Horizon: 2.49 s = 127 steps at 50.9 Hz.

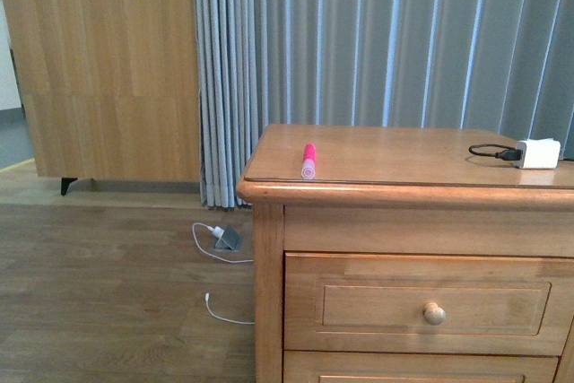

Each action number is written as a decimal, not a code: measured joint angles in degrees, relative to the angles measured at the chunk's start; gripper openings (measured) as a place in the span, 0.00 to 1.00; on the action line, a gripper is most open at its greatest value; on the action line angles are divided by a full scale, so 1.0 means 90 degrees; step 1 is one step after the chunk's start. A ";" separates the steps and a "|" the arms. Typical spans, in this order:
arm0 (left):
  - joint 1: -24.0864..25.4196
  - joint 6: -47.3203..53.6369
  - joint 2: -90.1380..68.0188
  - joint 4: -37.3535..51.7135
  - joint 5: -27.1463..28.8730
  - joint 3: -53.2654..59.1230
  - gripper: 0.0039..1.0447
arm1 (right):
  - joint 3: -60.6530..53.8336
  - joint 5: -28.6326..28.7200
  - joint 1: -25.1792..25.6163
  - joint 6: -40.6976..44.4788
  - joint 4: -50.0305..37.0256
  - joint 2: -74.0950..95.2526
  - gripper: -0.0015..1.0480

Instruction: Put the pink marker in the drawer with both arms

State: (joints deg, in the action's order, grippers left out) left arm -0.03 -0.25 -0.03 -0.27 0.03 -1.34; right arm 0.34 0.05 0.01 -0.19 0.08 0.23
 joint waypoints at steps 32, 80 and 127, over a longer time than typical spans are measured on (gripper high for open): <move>0.0000 0.0000 0.0000 0.0000 0.0000 0.0000 0.94 | 0.0000 0.0000 0.0000 0.0000 0.0000 0.0000 0.92; 0.0000 0.0000 0.0000 0.0000 0.0000 0.0000 0.94 | 0.0648 -0.0262 -0.0316 -0.1277 0.0413 0.1698 0.92; 0.0000 0.0000 0.0000 0.0000 0.0000 0.0000 0.94 | 0.5588 -0.0945 -0.1423 -0.1071 -0.4121 1.2560 0.92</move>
State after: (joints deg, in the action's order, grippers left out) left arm -0.03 -0.25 -0.03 -0.27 0.03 -1.34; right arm 50.63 -8.45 -12.80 -9.82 -37.01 113.27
